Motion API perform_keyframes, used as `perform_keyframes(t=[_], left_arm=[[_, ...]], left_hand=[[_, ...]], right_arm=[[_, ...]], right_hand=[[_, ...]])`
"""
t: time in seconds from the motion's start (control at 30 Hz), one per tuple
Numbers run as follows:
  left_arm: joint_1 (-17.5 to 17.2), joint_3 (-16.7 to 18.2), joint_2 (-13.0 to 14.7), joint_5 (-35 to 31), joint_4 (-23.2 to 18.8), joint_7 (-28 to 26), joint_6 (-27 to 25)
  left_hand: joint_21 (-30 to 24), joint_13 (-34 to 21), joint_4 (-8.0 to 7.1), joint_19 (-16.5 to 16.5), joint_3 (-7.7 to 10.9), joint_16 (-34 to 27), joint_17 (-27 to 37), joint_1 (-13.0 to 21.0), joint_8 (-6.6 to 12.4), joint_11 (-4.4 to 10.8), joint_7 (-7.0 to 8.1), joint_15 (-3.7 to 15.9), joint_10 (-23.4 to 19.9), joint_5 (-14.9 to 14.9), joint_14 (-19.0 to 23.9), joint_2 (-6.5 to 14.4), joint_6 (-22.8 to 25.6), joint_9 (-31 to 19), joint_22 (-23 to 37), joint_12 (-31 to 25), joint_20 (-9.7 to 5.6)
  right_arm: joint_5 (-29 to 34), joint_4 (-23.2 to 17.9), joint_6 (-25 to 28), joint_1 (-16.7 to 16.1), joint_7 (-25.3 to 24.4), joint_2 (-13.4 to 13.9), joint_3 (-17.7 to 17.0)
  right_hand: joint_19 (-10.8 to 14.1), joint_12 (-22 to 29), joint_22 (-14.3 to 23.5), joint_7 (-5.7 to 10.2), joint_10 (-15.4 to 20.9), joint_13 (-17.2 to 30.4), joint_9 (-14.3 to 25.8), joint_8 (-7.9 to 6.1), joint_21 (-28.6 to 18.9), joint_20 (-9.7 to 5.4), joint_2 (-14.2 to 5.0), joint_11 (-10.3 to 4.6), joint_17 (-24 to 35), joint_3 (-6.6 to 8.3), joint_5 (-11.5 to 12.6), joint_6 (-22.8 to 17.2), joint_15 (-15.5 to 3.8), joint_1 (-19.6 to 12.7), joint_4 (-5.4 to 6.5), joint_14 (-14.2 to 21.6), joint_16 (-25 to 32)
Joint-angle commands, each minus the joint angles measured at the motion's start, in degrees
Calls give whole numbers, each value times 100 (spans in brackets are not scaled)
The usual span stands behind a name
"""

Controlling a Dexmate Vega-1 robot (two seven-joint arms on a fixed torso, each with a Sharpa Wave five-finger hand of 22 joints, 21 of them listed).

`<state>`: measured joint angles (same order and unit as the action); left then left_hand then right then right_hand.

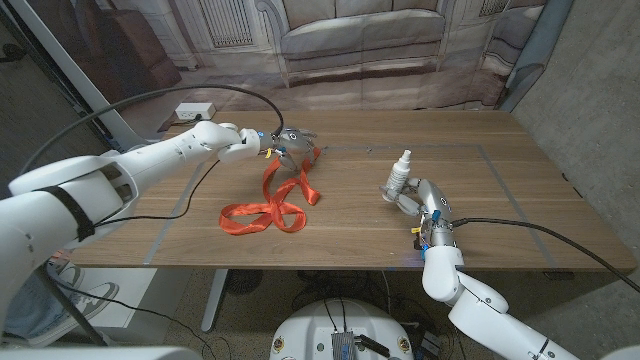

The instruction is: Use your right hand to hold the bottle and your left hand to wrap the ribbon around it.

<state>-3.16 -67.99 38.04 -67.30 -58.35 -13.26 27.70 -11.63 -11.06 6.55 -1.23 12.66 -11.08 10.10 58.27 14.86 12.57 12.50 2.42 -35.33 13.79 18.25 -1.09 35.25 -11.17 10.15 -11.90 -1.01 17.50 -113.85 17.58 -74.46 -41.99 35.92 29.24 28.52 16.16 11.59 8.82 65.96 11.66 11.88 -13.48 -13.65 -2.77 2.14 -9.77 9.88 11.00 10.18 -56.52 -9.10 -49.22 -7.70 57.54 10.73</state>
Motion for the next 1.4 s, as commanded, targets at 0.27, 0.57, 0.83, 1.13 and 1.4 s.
perform_keyframes(t=[0.27, 0.57, 0.83, 1.13, 1.4], left_arm=[[16, -240, -155, 102, 320, -401, -30], [-67, -233, -150, 206, 324, -575, -152], [-155, -205, -156, 324, 347, -690, -254], [-335, 123, 52, 592, -231, -469, -557], [-576, 677, 259, 955, -979, -195, -816]], left_hand=[[-5, -14, -43, 99, 43, -48, 25, 145, 181, -5, -11, 810, -577, -17, 253, 192, 646, 18, 12, -57, -46], [-29, -10, 15, 401, 234, -67, 23, 448, 360, -4, -42, 884, -1694, -147, 915, 463, 1813, 69, 3, -64, -251], [-85, -10, 51, 985, 421, -131, 22, 638, 695, -8, -286, 922, -2791, -236, 1959, 540, 2828, 76, -12, -53, -614], [-39, -203, 78, 1137, 613, -65, 16, 816, 675, -29, -689, 941, -3060, -232, 2430, 652, 2771, 39, -16, -146, -634], [-9, -563, 60, 1197, 680, -174, 97, 868, 686, -65, -752, 962, -2996, -250, 2940, 711, 2677, 13, -18, -297, -609]], right_arm=[[-6, -55, -44, -45, -40, 6, 2], [-7, -39, -77, -39, -48, 1, -4], [-17, -13, -80, -12, -15, 8, -9], [1, 30, -129, 19, -41, 9, -19], [-6, 76, -205, 39, -91, -14, -46]], right_hand=[[26, 24, 19, 388, 230, 14, 9, -37, -25, -211, -1059, -225, 15, 74, 9, -395, -281, -1024, 54, 49, -19], [24, 29, 20, 388, 232, 23, 10, -35, -26, -212, -1063, -224, 16, 81, 7, -396, -282, -1021, 57, 52, -20], [16, 33, 21, 388, 236, 32, 11, -33, -24, -202, -1060, -224, 15, 87, 5, -397, -286, -1022, 55, 45, -24], [7, 34, 22, 387, 236, 38, 12, -31, -22, -196, -1061, -222, 15, 98, 4, -397, -296, -1027, 52, 38, -28], [7, 37, 22, 386, 237, 44, 12, -29, -23, -199, -1063, -221, 16, 108, 5, -397, -306, -1035, 47, 37, -29]])
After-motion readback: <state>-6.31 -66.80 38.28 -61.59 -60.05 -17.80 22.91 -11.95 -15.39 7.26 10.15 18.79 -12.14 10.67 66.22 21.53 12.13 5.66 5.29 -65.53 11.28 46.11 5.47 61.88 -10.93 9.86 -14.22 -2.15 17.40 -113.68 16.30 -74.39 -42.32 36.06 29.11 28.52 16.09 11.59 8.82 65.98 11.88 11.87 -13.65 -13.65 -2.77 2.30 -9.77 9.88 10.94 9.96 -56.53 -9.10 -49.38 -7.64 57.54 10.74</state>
